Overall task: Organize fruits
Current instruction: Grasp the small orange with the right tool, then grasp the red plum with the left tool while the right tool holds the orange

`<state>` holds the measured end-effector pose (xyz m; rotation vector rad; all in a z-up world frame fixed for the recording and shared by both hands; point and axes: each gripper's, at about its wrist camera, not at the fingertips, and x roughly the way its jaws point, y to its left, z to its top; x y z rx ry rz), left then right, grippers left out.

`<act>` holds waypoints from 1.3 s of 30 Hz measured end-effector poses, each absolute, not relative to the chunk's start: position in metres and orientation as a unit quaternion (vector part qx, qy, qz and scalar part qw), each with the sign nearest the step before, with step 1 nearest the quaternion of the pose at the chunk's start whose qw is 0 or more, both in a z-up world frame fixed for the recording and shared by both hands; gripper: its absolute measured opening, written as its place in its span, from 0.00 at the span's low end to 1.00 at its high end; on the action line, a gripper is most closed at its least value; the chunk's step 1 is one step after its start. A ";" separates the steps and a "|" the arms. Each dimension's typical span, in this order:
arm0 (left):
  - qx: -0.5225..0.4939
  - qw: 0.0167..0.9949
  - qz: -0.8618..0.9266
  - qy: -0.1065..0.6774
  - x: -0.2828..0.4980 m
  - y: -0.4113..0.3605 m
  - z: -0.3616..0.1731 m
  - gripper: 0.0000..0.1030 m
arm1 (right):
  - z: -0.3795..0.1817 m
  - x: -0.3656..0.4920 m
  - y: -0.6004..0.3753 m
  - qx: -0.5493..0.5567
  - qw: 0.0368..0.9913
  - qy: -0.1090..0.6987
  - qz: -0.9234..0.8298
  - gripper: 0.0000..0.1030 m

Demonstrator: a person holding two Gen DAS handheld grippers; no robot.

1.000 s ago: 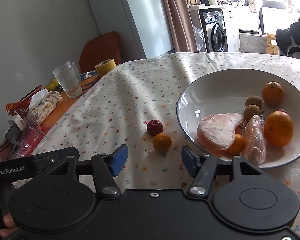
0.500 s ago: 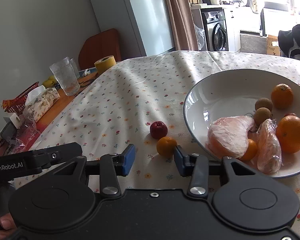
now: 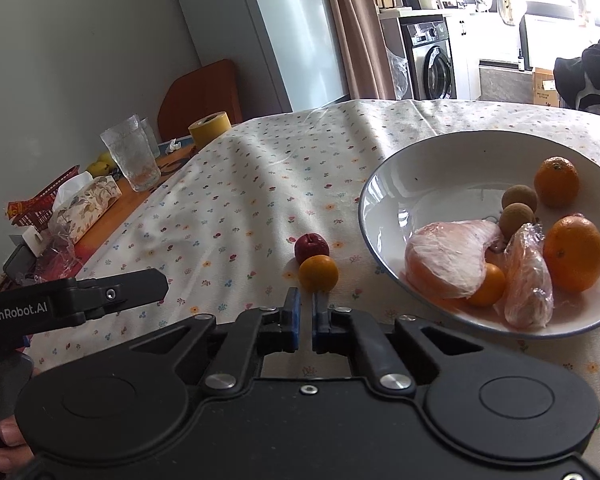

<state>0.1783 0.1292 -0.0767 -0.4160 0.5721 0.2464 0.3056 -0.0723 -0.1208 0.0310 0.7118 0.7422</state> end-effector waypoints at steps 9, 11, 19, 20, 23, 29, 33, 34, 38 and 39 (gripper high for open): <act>-0.205 0.929 0.130 0.280 0.179 0.132 -0.078 0.86 | -0.123 0.309 -0.065 0.004 0.875 0.341 0.343 0.32; -0.205 0.929 0.130 0.279 0.178 0.134 -0.078 0.86 | -0.123 0.310 -0.060 0.009 0.876 0.342 0.340 0.32; -0.212 0.927 0.139 0.277 0.173 0.146 -0.079 0.86 | -0.124 0.308 -0.039 -0.013 0.895 0.333 0.298 0.33; -0.212 0.927 0.139 0.278 0.173 0.146 -0.080 0.86 | -0.124 0.307 -0.037 -0.017 0.896 0.333 0.293 0.33; -0.211 0.927 0.139 0.278 0.172 0.146 -0.080 0.86 | -0.126 0.307 -0.031 -0.023 0.901 0.331 0.281 0.33; -0.211 0.927 0.139 0.278 0.174 0.146 -0.080 0.86 | -0.128 0.305 -0.028 -0.027 0.908 0.321 0.270 0.23; -0.206 0.929 0.127 0.279 0.181 0.139 -0.079 0.86 | -0.126 0.305 -0.037 -0.016 0.904 0.320 0.283 0.22; -0.206 0.930 0.122 0.278 0.183 0.137 -0.078 0.85 | -0.125 0.303 -0.040 -0.015 0.903 0.319 0.287 0.22; -0.192 0.936 0.105 0.276 0.193 0.122 -0.076 0.84 | -0.120 0.299 -0.050 -0.009 0.899 0.320 0.300 0.22; -0.187 0.937 0.101 0.276 0.196 0.118 -0.075 0.83 | -0.119 0.298 -0.054 -0.005 0.898 0.320 0.303 0.22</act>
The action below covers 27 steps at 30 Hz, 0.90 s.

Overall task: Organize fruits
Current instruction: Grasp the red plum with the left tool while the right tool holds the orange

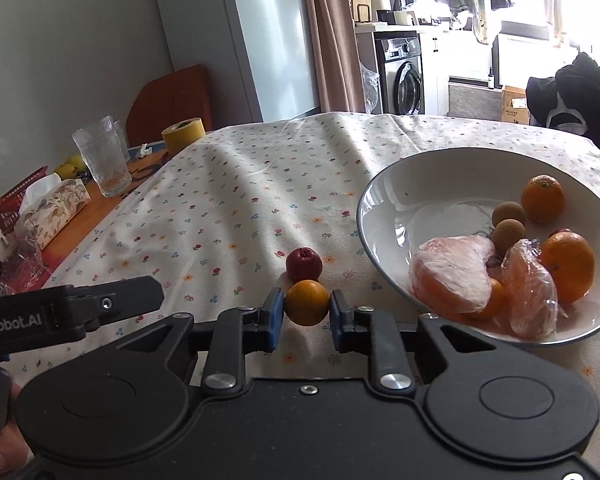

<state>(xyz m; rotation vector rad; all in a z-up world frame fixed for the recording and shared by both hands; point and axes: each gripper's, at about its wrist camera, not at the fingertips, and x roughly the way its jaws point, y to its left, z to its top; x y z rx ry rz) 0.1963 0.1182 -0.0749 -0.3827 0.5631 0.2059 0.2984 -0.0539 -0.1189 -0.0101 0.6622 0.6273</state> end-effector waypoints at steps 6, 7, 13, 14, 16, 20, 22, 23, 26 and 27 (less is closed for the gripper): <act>-0.162 0.942 0.084 0.283 0.216 0.096 -0.071 0.76 | -0.111 0.297 -0.074 0.007 0.896 0.315 0.313 0.22; -0.160 0.942 0.081 0.284 0.219 0.094 -0.072 0.74 | -0.110 0.298 -0.077 0.008 0.896 0.315 0.313 0.22; -0.136 0.942 0.068 0.298 0.239 0.078 -0.075 0.65 | -0.105 0.300 -0.099 0.024 0.893 0.315 0.322 0.22; -0.130 0.942 0.068 0.301 0.242 0.075 -0.075 0.64 | -0.105 0.299 -0.102 0.023 0.892 0.314 0.325 0.22; -0.121 0.942 0.065 0.307 0.249 0.071 -0.077 0.61 | -0.104 0.298 -0.106 0.023 0.891 0.311 0.329 0.22; -0.107 0.942 0.063 0.313 0.261 0.066 -0.078 0.56 | -0.106 0.298 -0.119 0.037 0.888 0.312 0.335 0.22; -0.105 0.942 0.064 0.311 0.266 0.065 -0.079 0.54 | -0.107 0.297 -0.125 0.042 0.888 0.314 0.334 0.22; -0.105 0.942 0.064 0.312 0.268 0.064 -0.080 0.53 | -0.108 0.297 -0.128 0.045 0.887 0.316 0.334 0.22; -0.109 0.941 0.061 0.315 0.274 0.064 -0.083 0.47 | -0.109 0.295 -0.139 0.047 0.888 0.316 0.332 0.22; -0.107 0.941 0.058 0.316 0.276 0.062 -0.085 0.46 | -0.109 0.295 -0.141 0.048 0.889 0.315 0.329 0.22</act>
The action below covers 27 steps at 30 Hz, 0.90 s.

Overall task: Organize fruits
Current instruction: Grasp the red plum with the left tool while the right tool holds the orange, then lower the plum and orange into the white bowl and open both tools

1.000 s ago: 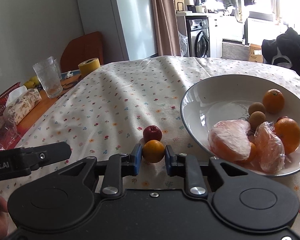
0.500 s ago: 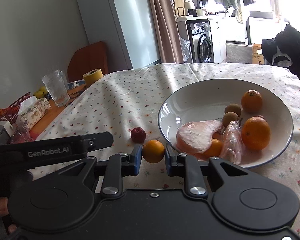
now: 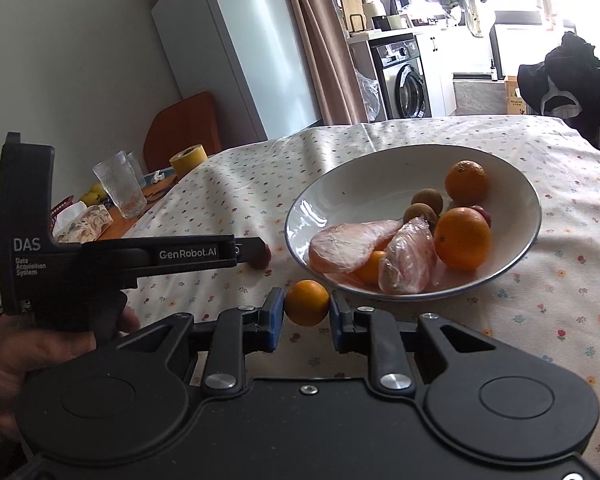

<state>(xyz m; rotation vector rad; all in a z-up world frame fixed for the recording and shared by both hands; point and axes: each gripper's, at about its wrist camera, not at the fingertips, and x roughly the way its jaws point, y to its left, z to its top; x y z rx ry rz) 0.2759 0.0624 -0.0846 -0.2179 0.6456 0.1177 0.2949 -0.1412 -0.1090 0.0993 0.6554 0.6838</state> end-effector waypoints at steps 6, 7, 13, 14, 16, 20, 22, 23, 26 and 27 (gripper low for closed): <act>-0.079 0.940 0.064 0.326 0.287 0.055 -0.094 0.42 | -0.112 0.295 -0.159 0.062 0.894 0.315 0.312 0.22; -0.077 0.940 0.069 0.326 0.288 0.056 -0.095 0.36 | -0.113 0.295 -0.161 0.063 0.895 0.315 0.309 0.22; -0.083 0.942 0.074 0.317 0.283 0.059 -0.087 0.22 | -0.112 0.293 -0.176 0.068 0.900 0.311 0.298 0.22; -0.083 0.943 0.074 0.315 0.281 0.058 -0.085 0.22 | -0.111 0.293 -0.179 0.071 0.901 0.310 0.295 0.22; -0.086 0.943 0.076 0.311 0.279 0.055 -0.081 0.22 | -0.110 0.294 -0.186 0.076 0.903 0.308 0.289 0.22; -0.091 0.947 0.075 0.299 0.272 0.045 -0.072 0.22 | -0.109 0.296 -0.196 0.085 0.906 0.302 0.285 0.22; -0.101 0.949 0.073 0.290 0.268 0.041 -0.067 0.22 | -0.108 0.296 -0.201 0.088 0.907 0.298 0.286 0.22; -0.104 0.950 0.070 0.287 0.267 0.038 -0.065 0.22 | -0.108 0.297 -0.204 0.089 0.907 0.297 0.286 0.22; -0.107 0.953 0.060 0.277 0.264 0.030 -0.057 0.22 | -0.107 0.301 -0.209 0.090 0.909 0.297 0.278 0.22; -0.107 0.954 0.056 0.275 0.264 0.028 -0.054 0.22 | -0.106 0.302 -0.211 0.090 0.910 0.297 0.276 0.22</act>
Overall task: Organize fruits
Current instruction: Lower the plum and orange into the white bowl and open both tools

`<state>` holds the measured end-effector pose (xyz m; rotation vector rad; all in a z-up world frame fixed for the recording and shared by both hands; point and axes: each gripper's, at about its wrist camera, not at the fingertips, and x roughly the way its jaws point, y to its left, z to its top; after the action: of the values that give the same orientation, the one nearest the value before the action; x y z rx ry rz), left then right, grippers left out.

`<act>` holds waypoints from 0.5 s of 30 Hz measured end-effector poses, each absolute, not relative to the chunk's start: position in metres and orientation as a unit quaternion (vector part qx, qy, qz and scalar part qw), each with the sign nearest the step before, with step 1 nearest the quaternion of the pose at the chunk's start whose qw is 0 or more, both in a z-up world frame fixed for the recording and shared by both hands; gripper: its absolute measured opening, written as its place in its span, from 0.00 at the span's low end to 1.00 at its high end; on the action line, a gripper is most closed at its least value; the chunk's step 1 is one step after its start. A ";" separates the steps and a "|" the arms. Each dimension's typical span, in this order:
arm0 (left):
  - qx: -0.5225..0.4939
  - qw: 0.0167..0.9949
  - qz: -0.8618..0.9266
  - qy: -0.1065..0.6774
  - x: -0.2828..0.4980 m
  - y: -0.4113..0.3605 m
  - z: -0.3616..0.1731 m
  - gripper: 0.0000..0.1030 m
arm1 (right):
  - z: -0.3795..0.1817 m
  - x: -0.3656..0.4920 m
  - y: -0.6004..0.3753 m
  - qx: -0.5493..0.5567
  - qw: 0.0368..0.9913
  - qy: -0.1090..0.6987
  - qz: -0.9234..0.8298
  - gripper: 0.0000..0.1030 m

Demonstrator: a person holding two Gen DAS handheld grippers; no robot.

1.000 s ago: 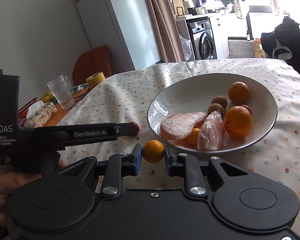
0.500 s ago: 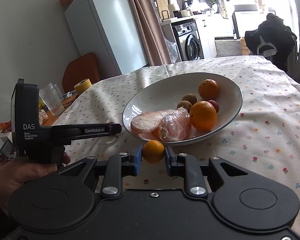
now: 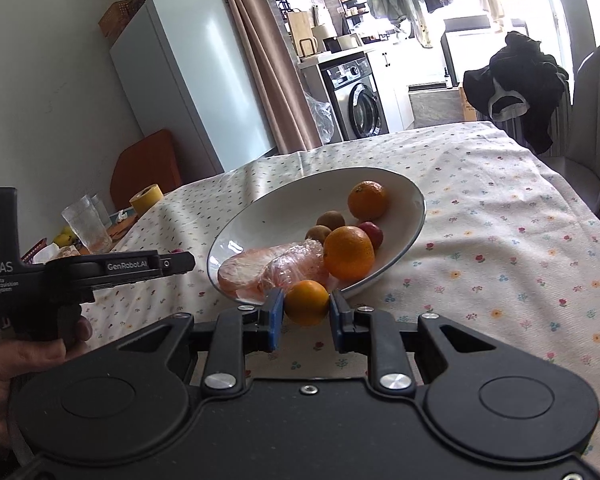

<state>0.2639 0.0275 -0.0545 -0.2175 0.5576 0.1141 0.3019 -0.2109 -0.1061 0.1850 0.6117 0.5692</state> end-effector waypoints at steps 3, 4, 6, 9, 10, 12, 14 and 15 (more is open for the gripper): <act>-0.103 0.957 0.047 0.266 0.264 0.020 -0.046 0.22 | -0.102 0.303 -0.218 0.091 0.914 0.291 0.269 0.22; -0.101 0.958 0.043 0.264 0.265 0.018 -0.044 0.22 | -0.101 0.304 -0.220 0.092 0.915 0.289 0.266 0.22; -0.098 0.960 0.035 0.261 0.267 0.012 -0.040 0.22 | -0.099 0.304 -0.225 0.095 0.917 0.285 0.262 0.22; -0.094 0.961 0.025 0.260 0.273 0.004 -0.037 0.22 | -0.097 0.308 -0.233 0.101 0.920 0.279 0.254 0.22; -0.092 0.961 0.023 0.260 0.275 0.002 -0.037 0.22 | -0.096 0.308 -0.234 0.103 0.921 0.278 0.252 0.22; -0.093 0.961 0.018 0.261 0.281 -0.002 -0.037 0.22 | -0.094 0.310 -0.238 0.104 0.923 0.274 0.249 0.22; -0.092 0.961 0.013 0.261 0.285 -0.006 -0.036 0.22 | -0.092 0.312 -0.241 0.104 0.925 0.271 0.246 0.22; -0.092 0.961 0.011 0.261 0.287 -0.008 -0.036 0.22 | -0.091 0.313 -0.242 0.104 0.926 0.269 0.244 0.22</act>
<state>0.2865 -0.0078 -0.0363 -0.1856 0.5286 0.0218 0.3126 -0.2421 -0.0906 0.2127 0.5519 0.5014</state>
